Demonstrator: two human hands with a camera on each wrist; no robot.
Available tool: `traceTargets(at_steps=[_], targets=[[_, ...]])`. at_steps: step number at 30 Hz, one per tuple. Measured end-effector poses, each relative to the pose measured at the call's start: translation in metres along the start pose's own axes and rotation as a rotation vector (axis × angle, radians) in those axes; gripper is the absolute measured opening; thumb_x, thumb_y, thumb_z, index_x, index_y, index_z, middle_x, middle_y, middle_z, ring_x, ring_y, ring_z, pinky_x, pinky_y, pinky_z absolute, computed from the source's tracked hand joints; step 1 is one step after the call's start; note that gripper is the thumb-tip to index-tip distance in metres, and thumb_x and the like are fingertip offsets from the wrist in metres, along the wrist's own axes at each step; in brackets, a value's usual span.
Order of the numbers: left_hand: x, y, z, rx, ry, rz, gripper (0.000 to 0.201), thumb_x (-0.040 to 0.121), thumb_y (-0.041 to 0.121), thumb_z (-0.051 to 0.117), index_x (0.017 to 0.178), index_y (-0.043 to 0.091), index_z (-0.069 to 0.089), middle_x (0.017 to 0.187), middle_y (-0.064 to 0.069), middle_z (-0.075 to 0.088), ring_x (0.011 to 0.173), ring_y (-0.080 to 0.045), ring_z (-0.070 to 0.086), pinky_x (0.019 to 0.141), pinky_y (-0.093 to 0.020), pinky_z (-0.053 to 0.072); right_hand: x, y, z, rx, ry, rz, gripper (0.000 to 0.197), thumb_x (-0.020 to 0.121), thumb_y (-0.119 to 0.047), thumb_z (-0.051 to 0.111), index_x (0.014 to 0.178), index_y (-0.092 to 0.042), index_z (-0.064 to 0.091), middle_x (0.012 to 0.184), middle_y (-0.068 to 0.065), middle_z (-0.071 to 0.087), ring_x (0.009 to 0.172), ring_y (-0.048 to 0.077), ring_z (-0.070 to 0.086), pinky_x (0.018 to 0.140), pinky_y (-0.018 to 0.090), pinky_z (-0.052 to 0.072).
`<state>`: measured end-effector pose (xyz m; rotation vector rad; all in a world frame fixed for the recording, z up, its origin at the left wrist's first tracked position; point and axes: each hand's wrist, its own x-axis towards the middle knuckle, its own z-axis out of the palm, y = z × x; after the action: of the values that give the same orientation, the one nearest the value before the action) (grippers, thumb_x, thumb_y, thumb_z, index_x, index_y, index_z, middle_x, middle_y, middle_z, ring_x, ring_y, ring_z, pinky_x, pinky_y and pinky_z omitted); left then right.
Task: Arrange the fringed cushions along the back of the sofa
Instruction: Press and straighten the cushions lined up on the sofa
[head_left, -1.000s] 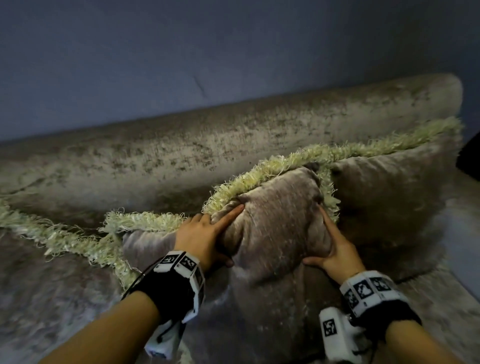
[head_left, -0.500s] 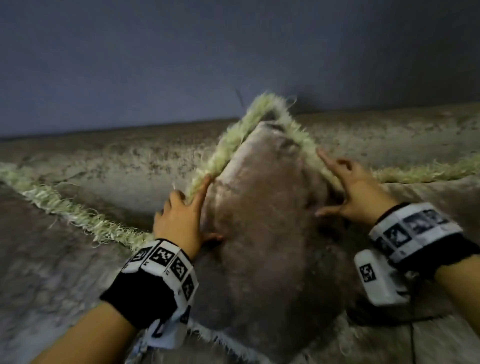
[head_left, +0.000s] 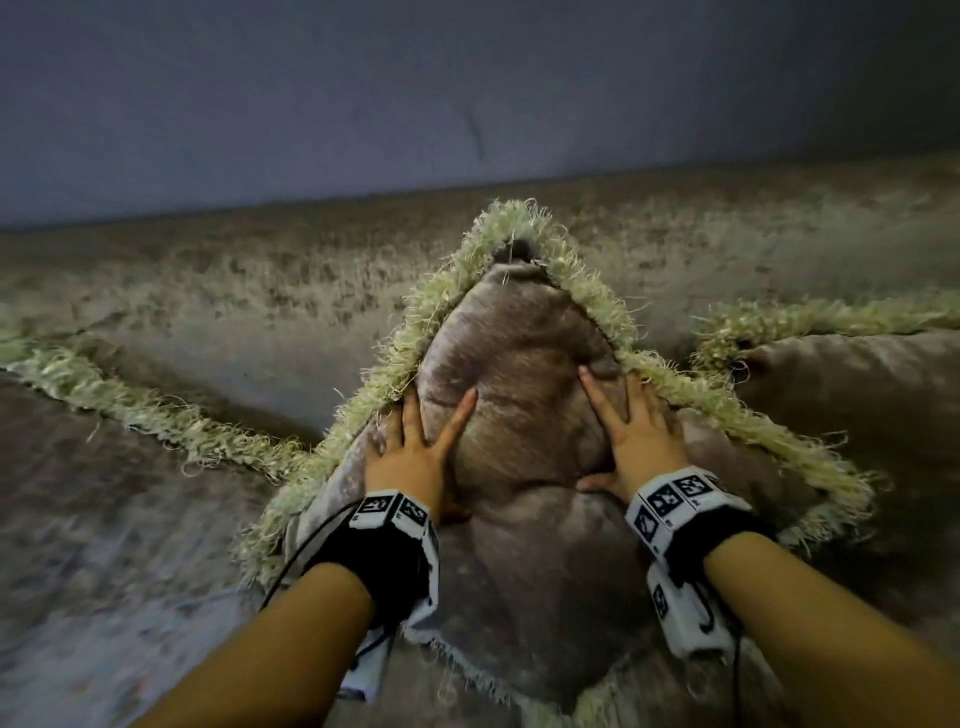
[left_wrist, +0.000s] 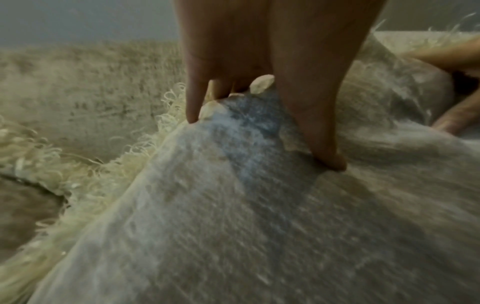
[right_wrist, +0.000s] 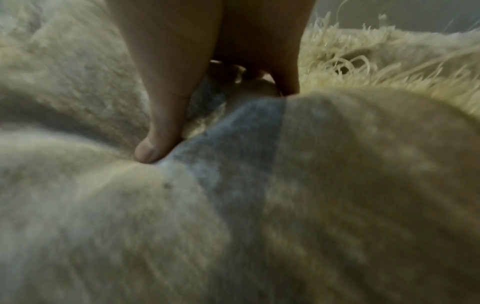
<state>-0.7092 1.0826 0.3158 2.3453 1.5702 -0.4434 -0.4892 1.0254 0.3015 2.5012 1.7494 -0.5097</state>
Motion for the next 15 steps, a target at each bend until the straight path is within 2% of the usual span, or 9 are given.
traceTargets(at_steps=[3,5,8,10,12,15], targets=[[-0.017,0.003,-0.014,0.004,0.001,-0.03,0.125,0.068,0.056,0.073,0.128,0.052,-0.037,0.154,-0.016,-0.029,0.146,-0.036,-0.013,0.116,-0.062,0.013,-0.018,0.002,-0.02,0.04,-0.022,-0.005,0.121,0.069,-0.046,0.076,0.112,-0.061,-0.036,0.158,0.003,-0.018,0.146,0.029,-0.011,0.115,0.058,0.017],[-0.031,0.008,-0.023,0.035,0.054,-0.036,0.125,0.067,0.061,0.07,0.127,0.049,-0.039,0.152,-0.016,-0.033,0.145,-0.037,-0.017,0.114,-0.065,0.008,-0.035,0.008,-0.032,0.037,-0.01,-0.005,0.117,0.071,-0.046,0.074,0.119,-0.061,-0.032,0.157,0.001,-0.02,0.146,0.029,-0.011,0.114,0.058,0.021],[-0.048,0.025,-0.037,0.066,0.192,0.042,0.124,0.064,0.069,0.065,0.124,0.046,-0.041,0.153,-0.016,-0.031,0.145,-0.034,-0.019,0.112,-0.066,0.006,-0.066,0.029,-0.047,0.006,0.006,0.042,0.114,0.073,-0.048,0.072,0.134,-0.056,-0.024,0.157,0.0,-0.021,0.147,0.028,-0.009,0.11,0.058,0.03],[-0.053,0.045,-0.051,0.055,0.25,0.109,0.122,0.065,0.068,0.065,0.125,0.046,-0.039,0.154,-0.016,-0.03,0.146,-0.03,-0.02,0.112,-0.066,0.005,-0.086,0.05,-0.057,0.012,0.002,0.099,0.115,0.072,-0.048,0.072,0.13,-0.056,-0.027,0.157,0.001,-0.021,0.147,0.027,-0.009,0.108,0.059,0.034],[-0.056,0.073,-0.066,0.037,0.266,0.174,0.12,0.066,0.066,0.066,0.125,0.046,-0.037,0.154,-0.015,-0.029,0.146,-0.028,-0.019,0.112,-0.066,0.004,-0.104,0.075,-0.07,0.022,-0.02,0.15,0.114,0.072,-0.046,0.073,0.126,-0.058,-0.027,0.157,0.002,-0.02,0.146,0.027,-0.011,0.109,0.06,0.03],[-0.058,0.119,-0.078,0.051,0.28,0.269,0.12,0.066,0.067,0.066,0.124,0.046,-0.037,0.154,-0.014,-0.029,0.146,-0.027,-0.019,0.112,-0.066,0.003,-0.125,0.122,-0.086,0.037,-0.057,0.224,0.115,0.071,-0.046,0.075,0.128,-0.06,-0.024,0.157,0.002,-0.02,0.146,0.027,-0.012,0.111,0.063,0.024]])
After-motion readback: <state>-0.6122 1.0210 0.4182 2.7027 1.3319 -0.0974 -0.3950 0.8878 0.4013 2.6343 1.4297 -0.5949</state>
